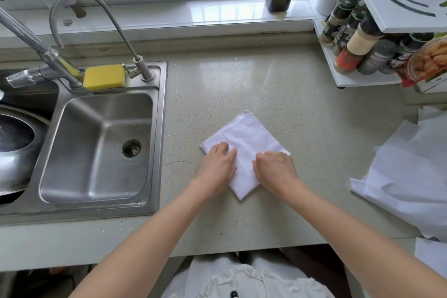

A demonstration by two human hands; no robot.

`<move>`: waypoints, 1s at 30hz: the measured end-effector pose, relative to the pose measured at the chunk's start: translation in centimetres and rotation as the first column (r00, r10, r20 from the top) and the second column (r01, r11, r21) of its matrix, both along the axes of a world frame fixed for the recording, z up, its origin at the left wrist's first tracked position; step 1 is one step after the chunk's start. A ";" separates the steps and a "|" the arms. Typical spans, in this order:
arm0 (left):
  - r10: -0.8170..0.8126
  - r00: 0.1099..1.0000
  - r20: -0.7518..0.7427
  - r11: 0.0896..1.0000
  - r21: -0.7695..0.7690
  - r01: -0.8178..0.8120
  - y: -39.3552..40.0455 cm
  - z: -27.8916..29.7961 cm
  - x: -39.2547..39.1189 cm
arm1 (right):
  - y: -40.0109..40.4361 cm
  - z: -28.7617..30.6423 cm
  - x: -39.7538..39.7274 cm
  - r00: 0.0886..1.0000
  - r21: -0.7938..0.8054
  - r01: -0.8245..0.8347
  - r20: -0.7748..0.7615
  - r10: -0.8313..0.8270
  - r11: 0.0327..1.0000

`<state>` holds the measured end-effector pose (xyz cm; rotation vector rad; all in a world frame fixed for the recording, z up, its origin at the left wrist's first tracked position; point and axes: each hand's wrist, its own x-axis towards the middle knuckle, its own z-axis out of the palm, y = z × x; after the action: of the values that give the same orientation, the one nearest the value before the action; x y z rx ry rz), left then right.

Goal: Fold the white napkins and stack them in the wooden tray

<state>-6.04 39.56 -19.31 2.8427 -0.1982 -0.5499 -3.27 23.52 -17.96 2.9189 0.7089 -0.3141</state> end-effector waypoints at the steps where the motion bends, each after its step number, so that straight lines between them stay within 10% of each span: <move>1: -0.028 0.999 -0.028 1.000 0.010 0.029 0.3 0.1 0.4 | 0.0 0.3 -0.3 1.000 -0.008 -0.012 -0.019 0.012 1.000; 12: -0.173 0.957 -0.233 0.973 0.112 0.203 2.7 -0.5 2.6 | -2.6 -0.1 0.8 0.746 0.015 -0.617 -0.307 0.591 0.787; 19: -0.195 0.955 -0.221 0.975 0.065 0.214 3.1 -0.5 2.2 | -4.2 -2.2 1.7 0.837 0.109 -0.505 -0.179 0.517 0.856; 30: -0.127 0.940 -0.317 0.991 -0.010 0.131 3.5 1.2 0.0 | -2.4 1.0 3.3 0.840 0.218 -0.286 -0.412 0.354 0.933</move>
<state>-6.00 43.03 -18.16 2.7139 -0.3237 -1.0273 -0.01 21.17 -16.91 2.8034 1.3206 -0.9479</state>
